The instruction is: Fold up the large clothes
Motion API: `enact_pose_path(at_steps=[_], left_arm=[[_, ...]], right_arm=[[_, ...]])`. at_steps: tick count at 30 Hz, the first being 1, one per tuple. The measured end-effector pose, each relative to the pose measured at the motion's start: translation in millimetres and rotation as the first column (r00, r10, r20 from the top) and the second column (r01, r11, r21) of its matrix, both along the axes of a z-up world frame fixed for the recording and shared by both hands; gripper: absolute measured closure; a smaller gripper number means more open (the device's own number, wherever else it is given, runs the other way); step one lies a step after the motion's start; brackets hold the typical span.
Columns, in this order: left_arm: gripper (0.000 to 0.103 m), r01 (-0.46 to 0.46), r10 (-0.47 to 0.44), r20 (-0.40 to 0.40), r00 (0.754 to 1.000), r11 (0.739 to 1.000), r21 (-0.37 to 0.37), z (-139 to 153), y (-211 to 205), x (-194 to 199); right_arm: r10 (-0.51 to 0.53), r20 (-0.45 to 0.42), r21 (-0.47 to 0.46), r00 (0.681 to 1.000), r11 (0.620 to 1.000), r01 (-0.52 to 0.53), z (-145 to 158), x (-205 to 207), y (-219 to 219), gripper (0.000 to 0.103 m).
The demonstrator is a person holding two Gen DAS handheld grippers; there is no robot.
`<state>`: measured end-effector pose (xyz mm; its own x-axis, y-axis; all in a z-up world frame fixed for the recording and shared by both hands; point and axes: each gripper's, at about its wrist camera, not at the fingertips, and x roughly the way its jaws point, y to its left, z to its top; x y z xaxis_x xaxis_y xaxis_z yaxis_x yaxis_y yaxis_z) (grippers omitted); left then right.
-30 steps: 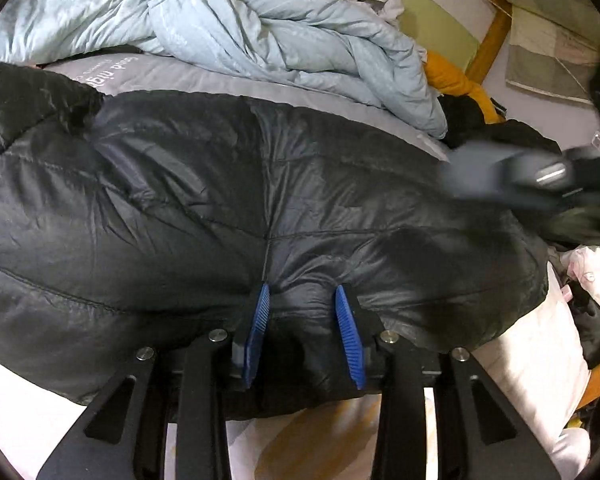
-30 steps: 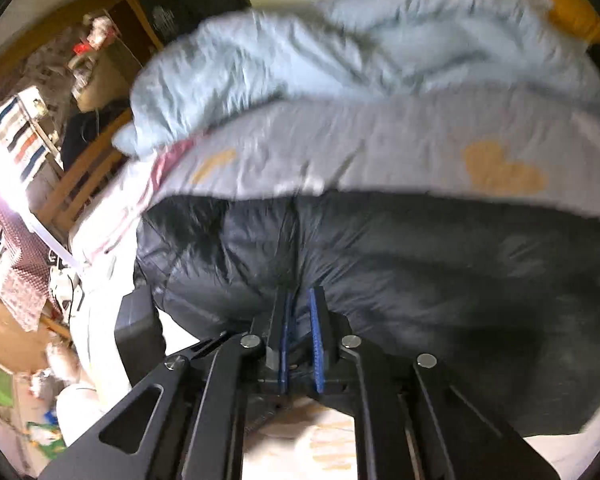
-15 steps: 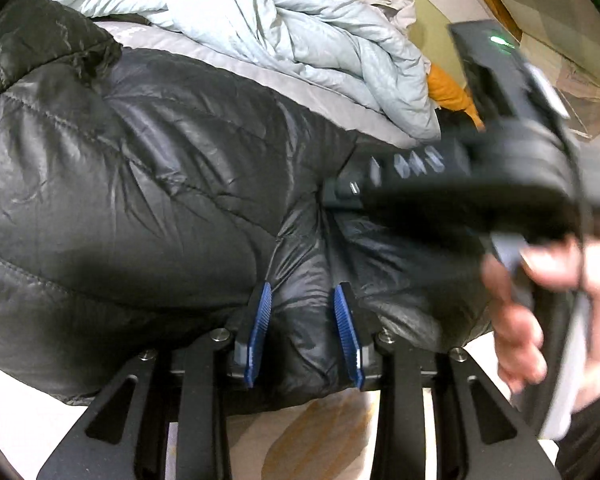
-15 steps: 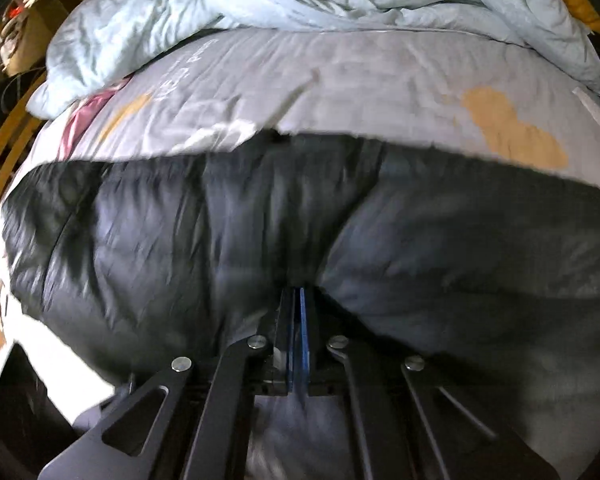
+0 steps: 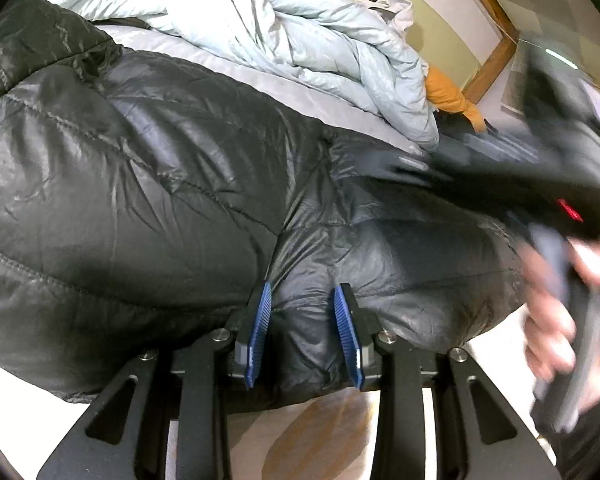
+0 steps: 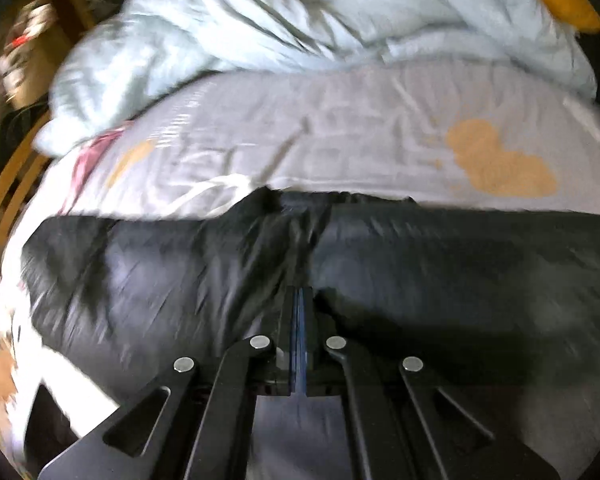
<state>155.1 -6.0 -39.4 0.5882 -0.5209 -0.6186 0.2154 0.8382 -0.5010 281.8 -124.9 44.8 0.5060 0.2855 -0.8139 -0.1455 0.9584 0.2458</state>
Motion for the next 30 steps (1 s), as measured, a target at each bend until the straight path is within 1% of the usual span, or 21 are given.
enact_pose_path(at_steps=[2,4,6,8,10,11,12,13,14,15,16,18,21,23,24,25,26,27,28,29,30], left_arm=[[0.069,0.001,-0.001,0.000,1.000,1.000,-0.006,-0.4,1.4,-0.2],[0.069,0.001,-0.001,0.002,1.000,1.000,-0.007,-0.4,2.0,-0.5],[0.069,0.000,0.000,0.004,1.000,1.000,-0.003,-0.3,1.9,-1.2],[0.069,-0.001,0.001,0.005,1.000,1.000,-0.004,-0.4,1.6,-1.5],[0.069,-0.001,0.001,0.005,1.000,1.000,-0.004,-0.2,1.2,-1.7],[0.069,-0.001,0.001,0.005,1.000,1.000,-0.004,-0.2,1.0,-1.7],[0.069,-0.001,0.001,0.005,1.000,1.000,-0.004,-0.3,1.0,-1.5],[0.069,-0.001,0.001,0.006,1.000,1.000,-0.003,0.0,1.0,-1.9],[0.069,-0.001,0.001,0.006,1.000,1.000,-0.003,-0.1,1.1,-1.8],[0.069,-0.001,0.001,0.006,1.000,1.000,-0.004,-0.1,1.1,-1.8],[0.069,-0.001,0.001,0.006,1.000,1.000,-0.005,-0.1,1.1,-1.8],[0.069,-0.001,0.001,0.006,1.000,1.000,-0.006,0.3,1.0,-1.8],[0.069,-0.001,0.001,0.006,1.000,1.000,-0.006,0.3,1.2,-1.8],[0.069,-0.001,0.001,0.007,1.000,1.000,-0.008,0.2,1.4,-2.0],[0.069,-0.001,0.001,0.006,1.000,1.000,-0.008,0.1,0.9,-1.8],[0.069,-0.001,0.001,0.006,1.000,1.000,-0.009,0.6,0.6,-2.2],[0.069,0.001,0.000,0.007,1.000,1.000,-0.008,2.1,1.6,-2.1],[0.069,0.002,-0.002,0.010,1.000,1.000,-0.010,3.1,2.3,-2.7],[0.068,0.007,-0.007,0.016,1.000,1.000,-0.022,4.3,3.7,-4.0],[0.065,0.022,-0.021,0.028,0.999,0.999,-0.045,6.4,6.1,-5.0],[0.059,0.057,-0.053,0.044,0.998,0.995,-0.083,9.5,10.1,-6.0]], right_arm=[[0.013,0.059,0.044,0.998,0.999,-0.016,13.5,-38.3,-14.9,0.102],[-0.010,0.091,0.098,0.996,0.995,0.001,20.8,-71.2,-34.9,0.097],[-0.073,0.106,0.156,0.992,0.986,0.056,23.1,-107.3,-62.3,0.094],[-0.152,0.100,0.210,0.983,0.969,0.128,20.5,-133.4,-89.3,0.094],[-0.213,0.088,0.256,0.973,0.949,0.185,16.7,-145.4,-110.9,0.093],[-0.264,0.079,0.296,0.961,0.927,0.230,13.0,-155.7,-126.4,0.083],[-0.304,0.072,0.328,0.950,0.907,0.265,8.4,-161.1,-138.1,0.059],[-0.344,0.066,0.359,0.937,0.884,0.299,3.9,-166.8,-148.9,0.042],[-0.375,0.065,0.379,0.925,0.867,0.325,0.1,-169.0,-156.2,0.018],[-0.423,0.069,0.407,0.904,0.839,0.362,-5.9,-173.5,-164.3,0.017],[-0.464,0.061,0.424,0.884,0.813,0.398,-12.2,-176.3,-171.9,0.017],[-0.478,0.034,0.451,0.878,0.791,0.413,-23.8,-171.7,-176.5,0.017],[-0.498,-0.036,0.515,0.866,0.734,0.443,-42.1,-161.4,-185.8,0.017],[-0.526,-0.048,0.551,0.849,0.695,0.462,-49.9,-151.5,-193.6,0.017],[-0.545,-0.041,0.556,0.838,0.684,0.472,-51.2,-148.0,-196.9,0.020],[-0.594,-0.024,0.556,0.804,0.661,0.504,-52.3,-142.8,-199.8,0.024],[-0.612,-0.014,0.556,0.791,0.652,0.515,-53.5,-138.2,-198.7,0.032],[-0.615,-0.001,0.557,0.788,0.655,0.511,-54.3,-131.9,-195.6,0.045],[-0.612,0.009,0.554,0.791,0.661,0.506,-54.8,-129.4,-193.0,0.051],[-0.611,0.038,0.533,0.791,0.682,0.501,-51.8,-126.7,-187.1,0.061],[-0.609,0.057,0.509,0.791,0.699,0.502,-48.7,-125.8,-184.0,0.069]])
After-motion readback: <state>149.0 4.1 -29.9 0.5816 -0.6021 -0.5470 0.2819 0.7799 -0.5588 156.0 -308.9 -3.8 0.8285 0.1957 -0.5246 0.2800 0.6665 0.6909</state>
